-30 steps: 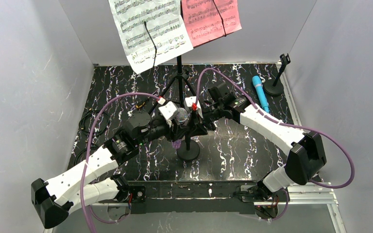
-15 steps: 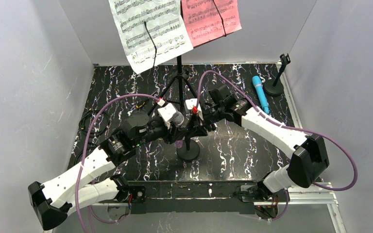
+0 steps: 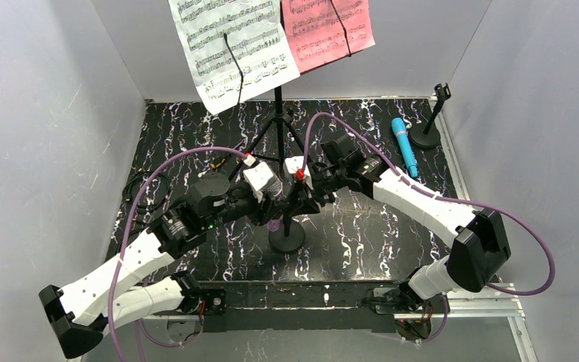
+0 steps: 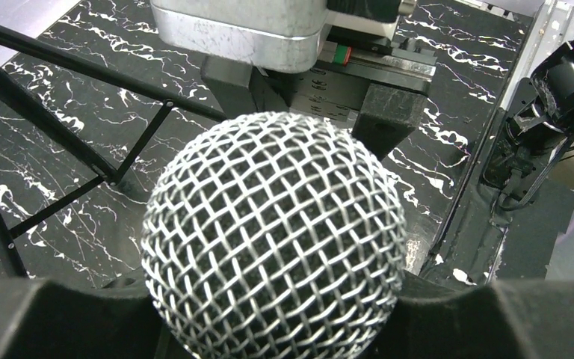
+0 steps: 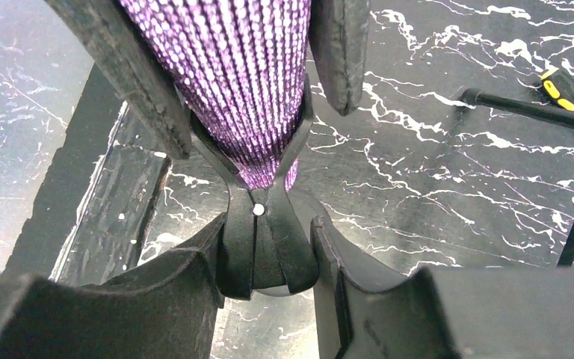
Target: Pack up the instrument practice props
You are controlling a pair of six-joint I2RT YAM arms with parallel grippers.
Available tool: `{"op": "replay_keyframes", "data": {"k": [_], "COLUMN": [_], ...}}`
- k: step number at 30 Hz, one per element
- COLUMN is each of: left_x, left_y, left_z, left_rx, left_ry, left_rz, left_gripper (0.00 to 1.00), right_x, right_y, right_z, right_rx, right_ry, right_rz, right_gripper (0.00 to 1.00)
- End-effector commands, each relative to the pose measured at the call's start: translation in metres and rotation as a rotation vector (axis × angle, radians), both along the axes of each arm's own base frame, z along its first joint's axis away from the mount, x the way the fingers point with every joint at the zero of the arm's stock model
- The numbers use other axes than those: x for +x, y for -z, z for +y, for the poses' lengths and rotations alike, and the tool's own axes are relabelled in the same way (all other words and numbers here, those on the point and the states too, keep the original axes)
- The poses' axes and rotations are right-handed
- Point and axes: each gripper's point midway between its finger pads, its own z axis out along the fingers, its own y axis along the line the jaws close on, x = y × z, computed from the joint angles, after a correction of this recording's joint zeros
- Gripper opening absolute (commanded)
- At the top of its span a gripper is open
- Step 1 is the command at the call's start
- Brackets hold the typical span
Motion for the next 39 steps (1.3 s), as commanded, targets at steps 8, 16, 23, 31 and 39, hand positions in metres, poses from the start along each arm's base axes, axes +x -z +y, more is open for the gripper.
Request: {"op": "replay_keyframes", "data": {"k": [8, 16, 23, 31, 39], "left_x": [-0.002, -0.012, -0.017, -0.019, -0.017], "left_y": [-0.097, -0.101, -0.105, -0.116, -0.141], "left_z": [0.055, 0.068, 0.074, 0.078, 0.084], "left_rx": [-0.140, -0.125, -0.136, -0.155, -0.234], "left_ry": [-0.172, -0.183, -0.193, -0.212, -0.268], "left_rz": [-0.199, -0.165, -0.155, -0.147, -0.118], "left_gripper": [0.00, 0.00, 0.00, 0.00, 0.00], "right_x": [0.001, 0.005, 0.005, 0.008, 0.019], "right_y": [0.043, 0.024, -0.001, -0.026, -0.075], "right_z": [-0.033, -0.020, -0.006, 0.002, 0.000], "right_rx": [-0.203, -0.133, -0.036, 0.074, 0.237], "right_ry": [0.085, 0.094, 0.078, 0.091, 0.226], "right_rz": [0.055, 0.056, 0.033, -0.015, -0.116], "right_gripper": [0.01, 0.19, 0.62, 0.80, 0.91]}}
